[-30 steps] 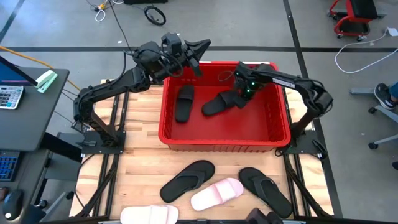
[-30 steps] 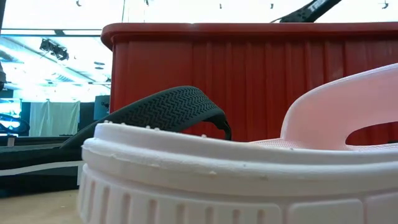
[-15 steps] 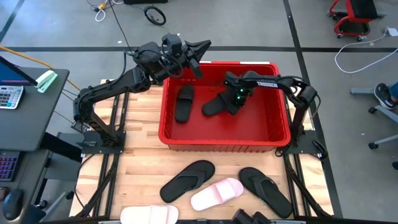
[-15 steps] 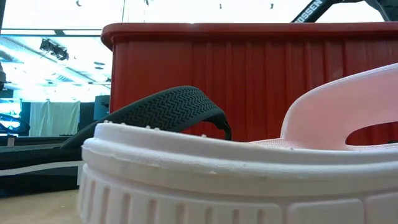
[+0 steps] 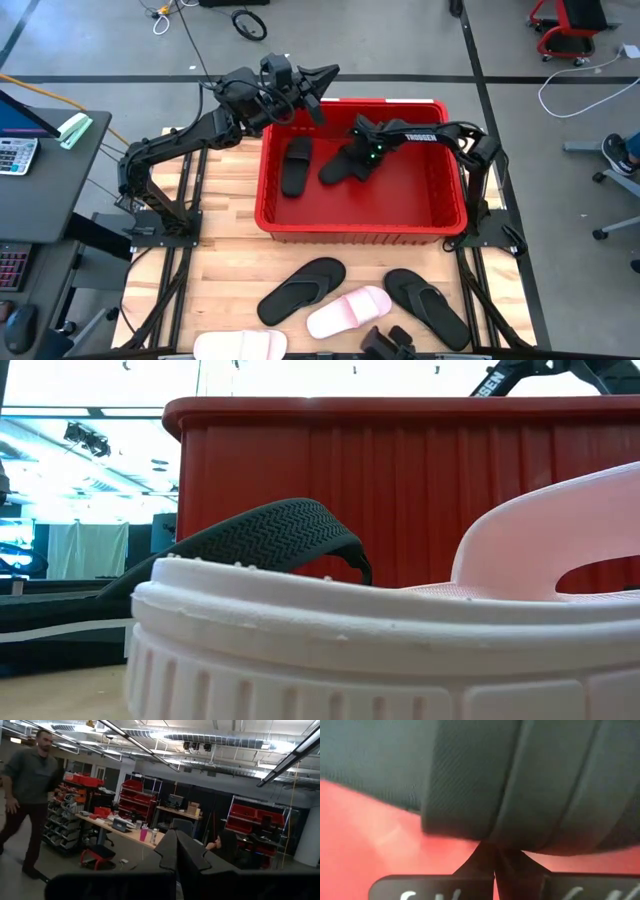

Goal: Pick and place slides into bin
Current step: Put the black slide into the red bin

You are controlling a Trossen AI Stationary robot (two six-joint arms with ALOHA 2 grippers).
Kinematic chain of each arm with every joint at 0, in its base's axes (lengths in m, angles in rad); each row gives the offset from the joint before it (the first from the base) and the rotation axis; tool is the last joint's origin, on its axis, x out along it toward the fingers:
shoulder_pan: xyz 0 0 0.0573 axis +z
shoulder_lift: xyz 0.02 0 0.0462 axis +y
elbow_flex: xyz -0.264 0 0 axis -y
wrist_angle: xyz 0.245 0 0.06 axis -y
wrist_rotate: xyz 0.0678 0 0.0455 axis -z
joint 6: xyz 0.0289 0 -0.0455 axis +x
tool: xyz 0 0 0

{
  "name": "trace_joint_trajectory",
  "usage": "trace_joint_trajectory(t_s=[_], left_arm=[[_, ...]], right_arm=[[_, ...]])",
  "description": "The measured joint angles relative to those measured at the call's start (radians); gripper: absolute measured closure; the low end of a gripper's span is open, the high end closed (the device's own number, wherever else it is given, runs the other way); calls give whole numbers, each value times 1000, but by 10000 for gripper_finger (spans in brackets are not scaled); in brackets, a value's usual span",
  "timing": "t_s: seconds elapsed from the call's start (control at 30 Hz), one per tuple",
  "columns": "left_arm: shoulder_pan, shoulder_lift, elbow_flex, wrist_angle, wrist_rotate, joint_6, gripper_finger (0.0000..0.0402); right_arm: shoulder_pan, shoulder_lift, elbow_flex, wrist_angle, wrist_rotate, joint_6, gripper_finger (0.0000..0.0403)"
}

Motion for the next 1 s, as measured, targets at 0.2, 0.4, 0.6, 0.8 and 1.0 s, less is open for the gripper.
trace_joint_trajectory(t_s=[0.2, 0.4, 0.6, 0.8, 1.0], left_arm=[[0, 0, 0, 0, 0, 0, 389], [0, 0, 0, -1, 0, 0, 397], [0, 0, 0, -1, 0, 0, 389], [0, 0, 0, -4, 0, 7, 396], [-3, 0, 0, -4, 0, 8, 391]], right_arm=[[18, -9, -2, 167, -13, -43, 403], [55, -10, 4, 169, -19, -129, 403], [67, -43, 1, 30, 159, -133, 403], [0, -105, 4, 79, 101, -99, 403], [-63, -121, 12, 78, 116, -67, 403]])
